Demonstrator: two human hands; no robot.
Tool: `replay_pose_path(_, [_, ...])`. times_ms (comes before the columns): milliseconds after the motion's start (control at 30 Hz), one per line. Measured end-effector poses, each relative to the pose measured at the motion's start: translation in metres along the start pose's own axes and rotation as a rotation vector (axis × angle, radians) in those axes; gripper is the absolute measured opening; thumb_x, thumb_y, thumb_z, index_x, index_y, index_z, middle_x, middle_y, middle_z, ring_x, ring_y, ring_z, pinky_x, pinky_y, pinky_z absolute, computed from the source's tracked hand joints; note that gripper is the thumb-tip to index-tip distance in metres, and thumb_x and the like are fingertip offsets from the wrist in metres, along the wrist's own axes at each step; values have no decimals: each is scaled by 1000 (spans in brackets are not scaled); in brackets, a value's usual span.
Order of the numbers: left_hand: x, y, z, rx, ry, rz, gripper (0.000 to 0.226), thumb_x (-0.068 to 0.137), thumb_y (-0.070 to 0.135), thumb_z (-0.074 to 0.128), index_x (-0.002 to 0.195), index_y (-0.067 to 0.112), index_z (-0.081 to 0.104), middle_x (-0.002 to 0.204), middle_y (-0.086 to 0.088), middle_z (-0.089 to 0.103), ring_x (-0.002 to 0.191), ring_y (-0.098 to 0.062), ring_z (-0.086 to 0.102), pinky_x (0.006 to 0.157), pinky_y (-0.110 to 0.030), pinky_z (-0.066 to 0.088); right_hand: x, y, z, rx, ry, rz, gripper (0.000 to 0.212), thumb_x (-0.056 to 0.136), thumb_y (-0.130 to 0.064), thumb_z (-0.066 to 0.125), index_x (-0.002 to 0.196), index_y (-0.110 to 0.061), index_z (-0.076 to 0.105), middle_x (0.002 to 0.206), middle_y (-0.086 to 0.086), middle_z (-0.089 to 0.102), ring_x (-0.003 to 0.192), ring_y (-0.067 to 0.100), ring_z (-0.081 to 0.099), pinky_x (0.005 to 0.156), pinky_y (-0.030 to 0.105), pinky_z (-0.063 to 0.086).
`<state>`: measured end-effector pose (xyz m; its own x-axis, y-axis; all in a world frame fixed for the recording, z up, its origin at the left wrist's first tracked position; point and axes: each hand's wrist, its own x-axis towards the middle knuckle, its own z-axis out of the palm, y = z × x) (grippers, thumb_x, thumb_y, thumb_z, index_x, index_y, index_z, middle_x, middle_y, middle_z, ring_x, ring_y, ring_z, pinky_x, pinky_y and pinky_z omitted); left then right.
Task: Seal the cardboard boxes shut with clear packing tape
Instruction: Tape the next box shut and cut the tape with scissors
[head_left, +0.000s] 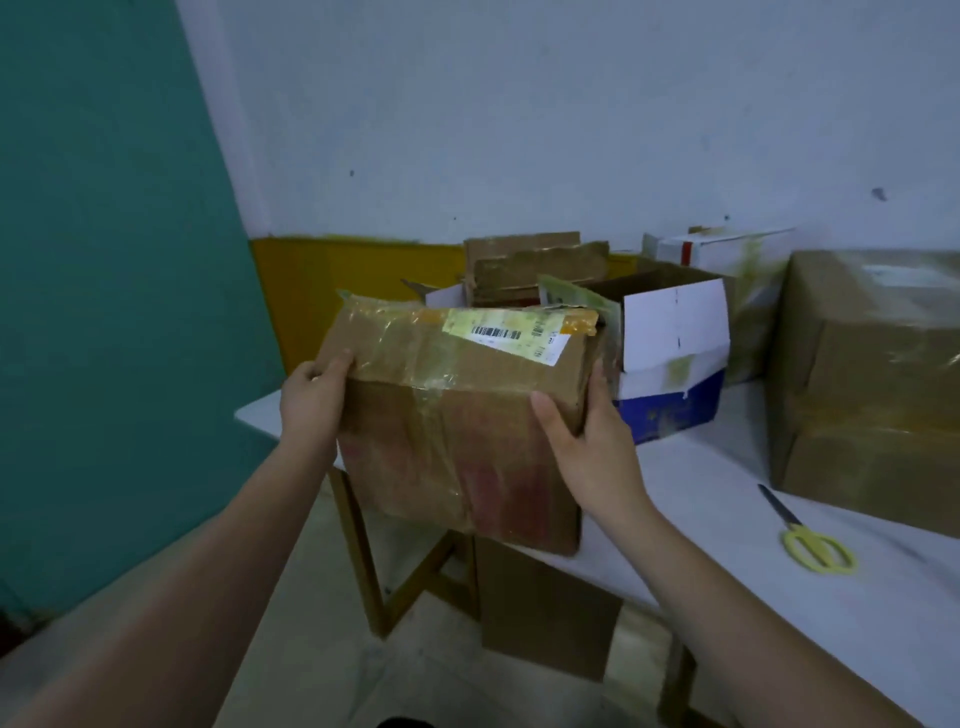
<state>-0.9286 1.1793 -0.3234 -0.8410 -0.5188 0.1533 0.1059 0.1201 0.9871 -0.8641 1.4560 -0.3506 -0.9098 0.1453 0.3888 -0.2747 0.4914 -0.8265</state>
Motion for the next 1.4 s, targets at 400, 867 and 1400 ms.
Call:
replay_pose_path(400, [-105, -16, 9, 260, -180, 397, 32, 98, 19, 57, 128, 29, 66, 155, 12, 22, 143, -10, 29, 119, -37, 32, 60, -5, -45, -260, -186, 125, 81, 101, -42, 50, 159, -17, 0, 154, 14, 39, 135, 35, 44, 106, 39, 41])
replay_pose_path(867, [-146, 1, 51, 763, -158, 987, 15, 89, 19, 66, 100, 15, 74, 124, -10, 59, 122, -29, 50, 107, -51, 40, 6, -138, -29, -77, -256, 61, 121, 77, -75, 62, 158, -21, -11, 166, 9, 5, 147, 34, 26, 114, 47, 36])
replay_pose_path(1400, [-137, 12, 54, 876, -351, 1001, 37, 100, 55, 48, 121, 36, 72, 122, 13, 62, 116, -13, 50, 99, -36, 25, -47, -13, -98, 293, -265, 74, 15, 96, -18, 63, 108, -19, 71, 103, -2, 77, 99, 15, 72, 92, 35, 57])
